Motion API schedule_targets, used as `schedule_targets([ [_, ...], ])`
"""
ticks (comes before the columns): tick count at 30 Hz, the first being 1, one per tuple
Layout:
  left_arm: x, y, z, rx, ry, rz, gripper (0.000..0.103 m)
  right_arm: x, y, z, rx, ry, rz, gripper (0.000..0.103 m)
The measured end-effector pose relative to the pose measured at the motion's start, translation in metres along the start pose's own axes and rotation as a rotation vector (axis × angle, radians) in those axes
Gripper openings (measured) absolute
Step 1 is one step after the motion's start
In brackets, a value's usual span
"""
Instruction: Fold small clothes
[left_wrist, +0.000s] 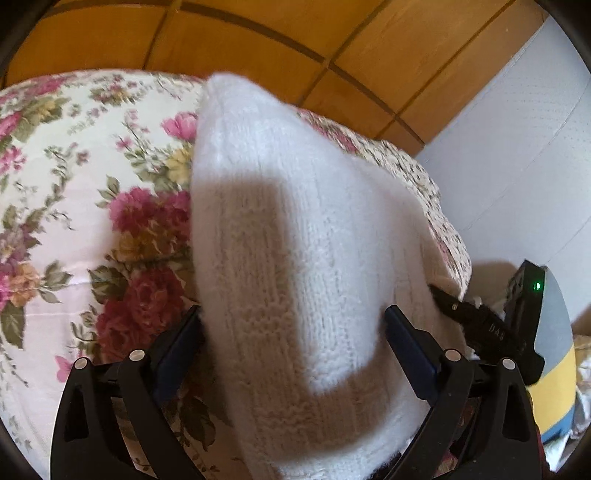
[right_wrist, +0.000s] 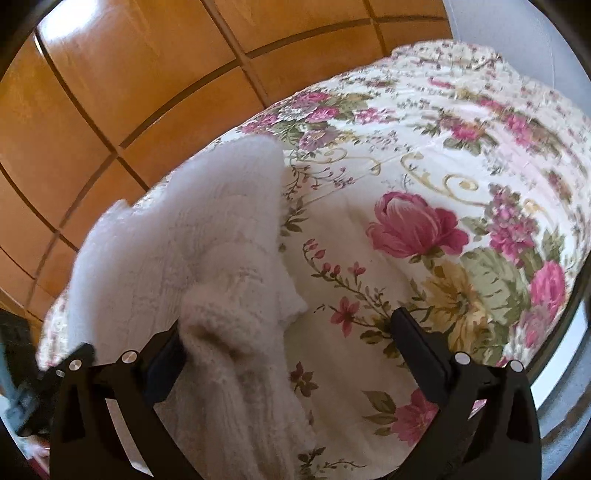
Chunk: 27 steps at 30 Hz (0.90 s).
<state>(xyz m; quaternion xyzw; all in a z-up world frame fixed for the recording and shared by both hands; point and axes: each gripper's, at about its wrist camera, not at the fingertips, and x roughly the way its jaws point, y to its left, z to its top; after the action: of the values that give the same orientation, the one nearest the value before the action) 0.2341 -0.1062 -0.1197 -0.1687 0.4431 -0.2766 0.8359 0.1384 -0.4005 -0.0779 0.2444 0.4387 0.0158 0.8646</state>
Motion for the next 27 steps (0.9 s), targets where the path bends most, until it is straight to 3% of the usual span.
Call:
schedule_targets([
  [6, 0.003, 0.002, 0.002, 0.015, 0.032, -0.044, 0.095, 0.001, -0.011, 0.001, 0.048, 0.021, 0.108, 0.100],
  [10, 0.007, -0.002, 0.001, 0.044, 0.048, -0.066, 0.095, 0.001, -0.009, 0.000, 0.058, 0.028, 0.171, 0.086],
  [15, 0.006, 0.005, 0.002, 0.017, 0.036, -0.093, 0.085, 0.009, -0.007, -0.002, 0.081, 0.067, 0.290, 0.070],
  [18, 0.009, 0.004, 0.002, 0.037, 0.046, -0.088, 0.083, 0.022, -0.013, -0.002, 0.160, 0.080, 0.367, 0.068],
  [22, 0.012, 0.003, 0.004, 0.060, 0.056, -0.084, 0.076, 0.029, -0.003, 0.004, 0.122, 0.071, 0.360, 0.066],
  [27, 0.004, 0.001, 0.004, 0.085, 0.039, -0.094, 0.058, 0.029, 0.011, 0.003, 0.095, 0.082, 0.408, 0.052],
])
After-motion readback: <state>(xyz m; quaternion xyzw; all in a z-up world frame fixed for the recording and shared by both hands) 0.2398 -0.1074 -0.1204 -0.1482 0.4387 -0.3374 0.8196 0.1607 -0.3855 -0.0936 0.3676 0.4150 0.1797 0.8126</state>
